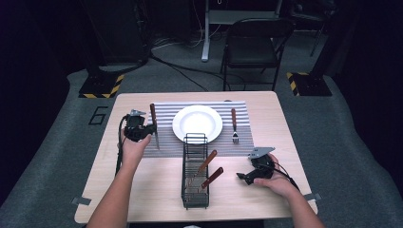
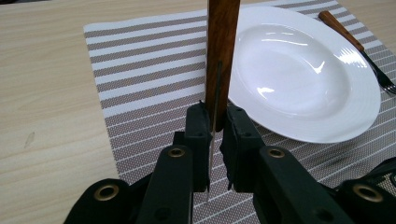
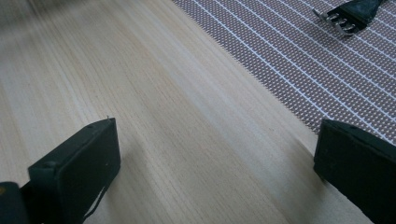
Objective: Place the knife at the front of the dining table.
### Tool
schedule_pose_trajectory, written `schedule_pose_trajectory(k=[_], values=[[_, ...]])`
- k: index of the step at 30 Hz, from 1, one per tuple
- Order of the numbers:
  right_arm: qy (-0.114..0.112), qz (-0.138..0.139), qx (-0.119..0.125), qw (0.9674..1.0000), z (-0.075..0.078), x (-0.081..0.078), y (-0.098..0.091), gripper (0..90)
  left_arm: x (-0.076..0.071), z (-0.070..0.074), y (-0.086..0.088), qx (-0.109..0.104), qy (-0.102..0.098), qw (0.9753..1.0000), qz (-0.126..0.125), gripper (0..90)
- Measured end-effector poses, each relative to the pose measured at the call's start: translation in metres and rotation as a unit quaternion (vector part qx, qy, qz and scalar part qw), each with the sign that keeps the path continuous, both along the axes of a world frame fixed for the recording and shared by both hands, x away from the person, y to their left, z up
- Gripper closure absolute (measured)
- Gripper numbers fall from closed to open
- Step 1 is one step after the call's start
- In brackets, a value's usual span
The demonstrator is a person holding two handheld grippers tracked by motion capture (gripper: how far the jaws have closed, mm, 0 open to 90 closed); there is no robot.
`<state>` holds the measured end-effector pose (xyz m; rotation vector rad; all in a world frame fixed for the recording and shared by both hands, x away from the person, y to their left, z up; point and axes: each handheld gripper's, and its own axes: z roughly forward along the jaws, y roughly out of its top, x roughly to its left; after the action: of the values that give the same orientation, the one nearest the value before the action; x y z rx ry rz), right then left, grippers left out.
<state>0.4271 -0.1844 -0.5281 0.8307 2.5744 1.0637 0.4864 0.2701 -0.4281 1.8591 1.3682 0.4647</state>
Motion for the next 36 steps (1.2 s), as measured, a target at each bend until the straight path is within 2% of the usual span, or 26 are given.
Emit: schedule_pose_trajectory(k=[10,14,19,27,33,35,36], values=[[0.001,-0.002,0.001,1.0000,0.000,0.000,0.000,0.0,0.015,-0.004,-0.001,-0.007,0.009,0.9999,0.003,80.9],[0.001,-0.002,0.001,1.0000,0.000,0.000,0.000,0.0,0.025,-0.008,0.000,-0.016,0.020,0.9996,0.009,80.9],[0.000,0.000,0.000,1.0000,0.000,0.000,0.000,0.0,0.033,-0.015,0.004,-0.042,0.021,0.9985,0.027,81.0],[0.000,0.000,0.000,1.0000,0.000,0.000,0.000,0.0,0.046,-0.023,0.010,-0.071,0.042,0.9956,0.044,80.9],[0.000,0.000,0.001,1.0000,0.000,0.000,0.000,0.0,0.057,-0.030,0.008,-0.077,0.058,0.9940,0.053,80.9],[-0.001,0.002,0.000,1.0000,0.000,0.000,0.000,0.0,0.060,-0.031,0.007,-0.066,0.057,0.9948,0.053,80.9],[-0.001,0.002,0.000,1.0000,0.000,0.001,0.000,0.0,0.061,-0.032,0.007,-0.067,0.055,0.9947,0.055,80.9]])
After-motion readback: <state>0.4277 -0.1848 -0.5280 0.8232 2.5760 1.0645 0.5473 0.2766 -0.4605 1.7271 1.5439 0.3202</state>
